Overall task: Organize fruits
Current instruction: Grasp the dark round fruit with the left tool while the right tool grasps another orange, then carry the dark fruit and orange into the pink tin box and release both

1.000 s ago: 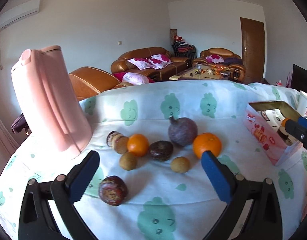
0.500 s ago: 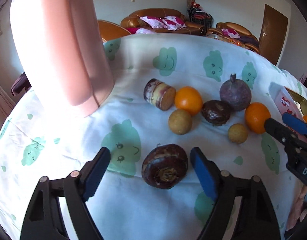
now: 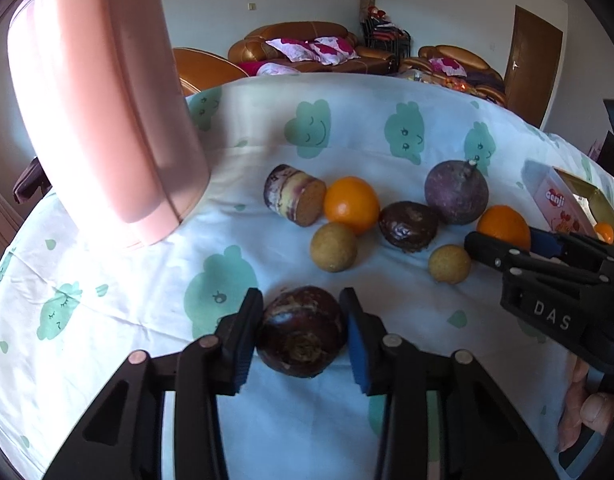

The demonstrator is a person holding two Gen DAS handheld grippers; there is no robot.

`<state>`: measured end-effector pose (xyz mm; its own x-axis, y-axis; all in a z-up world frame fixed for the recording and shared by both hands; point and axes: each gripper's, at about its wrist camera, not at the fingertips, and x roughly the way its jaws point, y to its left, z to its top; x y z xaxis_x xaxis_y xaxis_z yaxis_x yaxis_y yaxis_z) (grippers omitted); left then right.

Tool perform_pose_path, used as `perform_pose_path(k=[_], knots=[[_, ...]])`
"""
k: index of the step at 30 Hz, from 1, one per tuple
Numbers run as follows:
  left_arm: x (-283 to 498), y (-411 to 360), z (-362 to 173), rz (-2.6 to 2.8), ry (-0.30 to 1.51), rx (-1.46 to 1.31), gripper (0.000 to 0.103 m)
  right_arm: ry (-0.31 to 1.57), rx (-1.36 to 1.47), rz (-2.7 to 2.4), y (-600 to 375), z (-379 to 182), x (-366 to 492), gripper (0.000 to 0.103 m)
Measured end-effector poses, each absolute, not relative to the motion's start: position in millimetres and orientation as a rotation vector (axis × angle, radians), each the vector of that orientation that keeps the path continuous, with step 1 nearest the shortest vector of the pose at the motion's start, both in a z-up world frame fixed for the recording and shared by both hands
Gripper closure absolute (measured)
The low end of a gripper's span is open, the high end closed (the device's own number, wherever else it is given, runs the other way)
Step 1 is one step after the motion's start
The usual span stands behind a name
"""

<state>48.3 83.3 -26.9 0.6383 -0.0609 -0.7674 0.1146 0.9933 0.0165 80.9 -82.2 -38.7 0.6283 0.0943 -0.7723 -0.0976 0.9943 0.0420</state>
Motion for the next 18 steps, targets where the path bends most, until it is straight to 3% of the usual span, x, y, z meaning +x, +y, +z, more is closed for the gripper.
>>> perform_pose_path(k=[12, 18], knots=[[21, 68, 12, -0.103, 0.554, 0.083, 0.061, 0.575, -0.109, 0.010, -81, 2, 13, 0.054], [16, 62, 19, -0.110, 0.503, 0.071, 0.061, 0.522, -0.134, -0.025, -94, 10, -4, 0.054]])
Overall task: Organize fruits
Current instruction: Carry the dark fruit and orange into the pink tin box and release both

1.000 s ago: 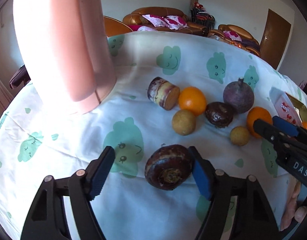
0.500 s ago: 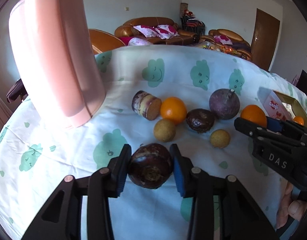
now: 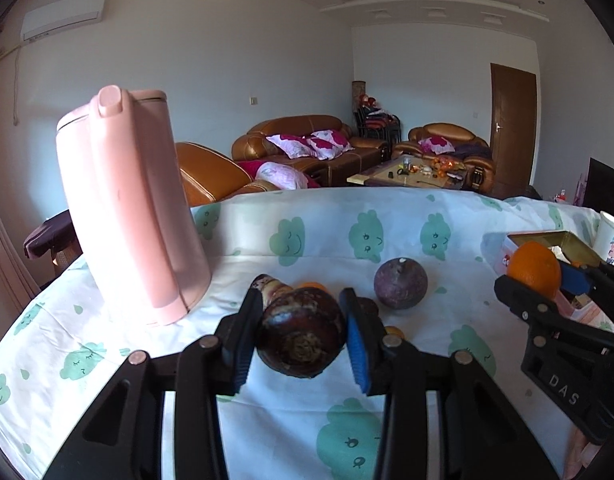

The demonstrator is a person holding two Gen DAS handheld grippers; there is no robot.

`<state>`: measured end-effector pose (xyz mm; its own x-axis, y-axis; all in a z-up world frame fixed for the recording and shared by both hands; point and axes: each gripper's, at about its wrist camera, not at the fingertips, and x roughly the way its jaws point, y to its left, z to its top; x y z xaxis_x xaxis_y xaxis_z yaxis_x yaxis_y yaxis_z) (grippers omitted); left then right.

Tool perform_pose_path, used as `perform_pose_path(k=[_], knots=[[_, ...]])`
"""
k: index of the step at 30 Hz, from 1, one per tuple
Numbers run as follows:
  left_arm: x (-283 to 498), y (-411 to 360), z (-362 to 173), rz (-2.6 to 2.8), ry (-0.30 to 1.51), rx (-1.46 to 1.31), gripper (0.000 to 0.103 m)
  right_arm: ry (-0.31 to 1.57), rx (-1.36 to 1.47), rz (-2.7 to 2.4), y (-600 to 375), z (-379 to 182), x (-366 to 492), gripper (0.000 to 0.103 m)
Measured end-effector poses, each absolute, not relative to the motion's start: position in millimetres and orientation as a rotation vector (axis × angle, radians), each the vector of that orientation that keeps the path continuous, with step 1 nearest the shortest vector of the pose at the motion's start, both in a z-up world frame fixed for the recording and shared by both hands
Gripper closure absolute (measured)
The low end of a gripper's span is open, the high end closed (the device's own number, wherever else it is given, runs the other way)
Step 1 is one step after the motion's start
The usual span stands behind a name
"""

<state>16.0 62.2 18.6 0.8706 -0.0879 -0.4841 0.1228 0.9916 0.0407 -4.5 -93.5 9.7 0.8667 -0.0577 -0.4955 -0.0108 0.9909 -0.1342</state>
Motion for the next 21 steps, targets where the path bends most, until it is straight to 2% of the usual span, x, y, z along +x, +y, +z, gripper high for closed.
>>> perform_pose_path(k=[15, 21], knots=[[-4, 20, 13, -0.286, 0.537, -0.086, 0.061, 0.500, -0.095, -0.037, -138, 19, -30, 0.054], [-17, -10, 20, -0.376, 0.475, -0.087, 0.061, 0.451, -0.055, -0.053, -170, 30, -42, 0.054]])
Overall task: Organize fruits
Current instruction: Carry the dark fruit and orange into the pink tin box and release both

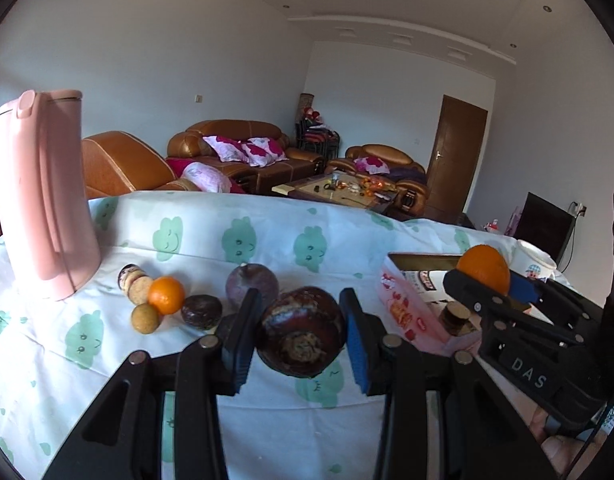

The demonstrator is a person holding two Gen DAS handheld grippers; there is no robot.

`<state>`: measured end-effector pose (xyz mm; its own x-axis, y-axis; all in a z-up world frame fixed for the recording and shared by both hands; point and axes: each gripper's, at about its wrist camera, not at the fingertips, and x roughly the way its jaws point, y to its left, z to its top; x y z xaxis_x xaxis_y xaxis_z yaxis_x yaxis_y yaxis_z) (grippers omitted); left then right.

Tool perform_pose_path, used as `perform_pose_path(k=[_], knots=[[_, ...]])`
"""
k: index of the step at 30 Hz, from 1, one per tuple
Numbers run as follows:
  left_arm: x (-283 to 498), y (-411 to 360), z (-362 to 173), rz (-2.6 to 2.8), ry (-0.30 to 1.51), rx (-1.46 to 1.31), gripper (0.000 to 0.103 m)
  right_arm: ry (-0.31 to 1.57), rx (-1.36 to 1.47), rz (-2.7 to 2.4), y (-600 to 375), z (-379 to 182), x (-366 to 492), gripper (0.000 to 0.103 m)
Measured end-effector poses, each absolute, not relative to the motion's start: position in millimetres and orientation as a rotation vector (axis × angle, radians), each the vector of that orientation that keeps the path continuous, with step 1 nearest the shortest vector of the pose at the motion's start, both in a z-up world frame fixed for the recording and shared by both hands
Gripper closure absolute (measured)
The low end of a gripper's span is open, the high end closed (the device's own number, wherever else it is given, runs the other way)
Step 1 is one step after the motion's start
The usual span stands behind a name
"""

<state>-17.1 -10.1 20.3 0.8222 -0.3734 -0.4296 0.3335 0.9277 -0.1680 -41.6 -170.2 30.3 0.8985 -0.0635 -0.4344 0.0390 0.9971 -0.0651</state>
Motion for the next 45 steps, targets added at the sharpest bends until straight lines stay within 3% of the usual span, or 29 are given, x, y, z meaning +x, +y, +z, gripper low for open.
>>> perform_pose_path(k=[8, 24, 41, 43, 45], knots=[[-20, -58, 28, -0.445, 0.462, -0.045, 0.061, 0.413, -0.079, -0.116, -212, 37, -47, 0.054], [12, -174, 24, -0.518, 0.530, 0.051, 0.061, 0.517, -0.041, -0.266, -306, 20, -23, 0.054], [37, -192, 5, -0.455, 0.634, 0.057, 0.062, 0.643, 0.010, -0.193, -321, 0, -1, 0.053], [36, -189, 7, -0.452, 0.623, 0.048, 0.060, 0.658, 0.015, -0.183, -321, -1, 1, 0.053], [34, -186, 9, -0.445, 0.606, 0.037, 0.051, 0.659, 0.021, -0.182, -322, -1, 0, 0.052]])
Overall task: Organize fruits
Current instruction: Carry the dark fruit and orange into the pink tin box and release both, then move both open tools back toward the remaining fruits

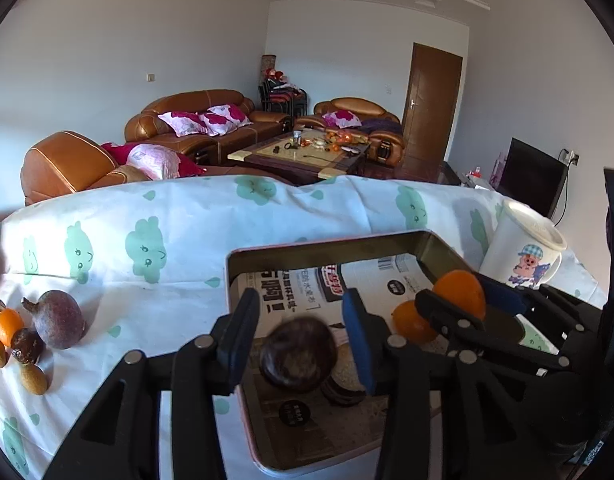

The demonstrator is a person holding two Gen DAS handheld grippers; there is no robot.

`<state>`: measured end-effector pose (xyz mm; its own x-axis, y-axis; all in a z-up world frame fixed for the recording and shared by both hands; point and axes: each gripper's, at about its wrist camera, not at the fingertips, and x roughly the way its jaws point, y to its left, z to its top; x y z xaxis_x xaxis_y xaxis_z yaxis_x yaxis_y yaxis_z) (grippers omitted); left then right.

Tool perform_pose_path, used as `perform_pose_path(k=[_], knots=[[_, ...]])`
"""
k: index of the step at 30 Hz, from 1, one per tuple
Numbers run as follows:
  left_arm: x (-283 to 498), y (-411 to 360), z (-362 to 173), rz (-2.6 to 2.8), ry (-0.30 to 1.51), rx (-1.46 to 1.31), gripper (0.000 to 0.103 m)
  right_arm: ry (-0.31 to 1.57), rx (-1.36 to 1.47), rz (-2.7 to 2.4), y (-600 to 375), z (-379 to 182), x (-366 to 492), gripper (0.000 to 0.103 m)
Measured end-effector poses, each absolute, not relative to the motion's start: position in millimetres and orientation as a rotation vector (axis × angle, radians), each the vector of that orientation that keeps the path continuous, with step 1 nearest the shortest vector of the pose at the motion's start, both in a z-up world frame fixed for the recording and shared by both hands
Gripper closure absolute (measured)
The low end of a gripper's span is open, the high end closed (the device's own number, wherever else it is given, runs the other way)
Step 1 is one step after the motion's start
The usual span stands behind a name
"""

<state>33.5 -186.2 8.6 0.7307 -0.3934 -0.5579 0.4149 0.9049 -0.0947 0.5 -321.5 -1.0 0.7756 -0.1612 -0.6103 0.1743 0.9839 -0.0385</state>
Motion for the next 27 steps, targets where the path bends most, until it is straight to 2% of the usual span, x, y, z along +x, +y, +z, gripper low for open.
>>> perform_pose_path(k=[1, 3, 8, 10, 11, 12, 27], knots=[[32, -184, 10, -0.431, 0.594, 0.033, 0.047, 0.650, 0.025, -0.180, -322, 0, 0, 0.052], [28, -179, 14, -0.398, 0.562, 0.024, 0.029, 0.632, 0.045, -0.173, -325, 3, -3, 0.052], [18, -167, 25, -0.350, 0.489, 0.020, 0.000, 0.593, 0.127, -0.127, -334, 8, -9, 0.052], [17, -161, 28, -0.348, 0.481, 0.004, 0.000, 0.565, 0.161, -0.123, -337, 10, -13, 0.044], [17, -159, 28, -0.348, 0.486, -0.001, 0.000, 0.547, 0.171, -0.129, -338, 12, -15, 0.033], [17, -158, 28, -0.342, 0.492, -0.002, 0.000, 0.526, 0.173, -0.138, -338, 14, -18, 0.029], [7, -145, 17, -0.257, 0.474, 0.066, 0.000, 0.427, 0.141, -0.225, -332, 20, -33, 0.028]])
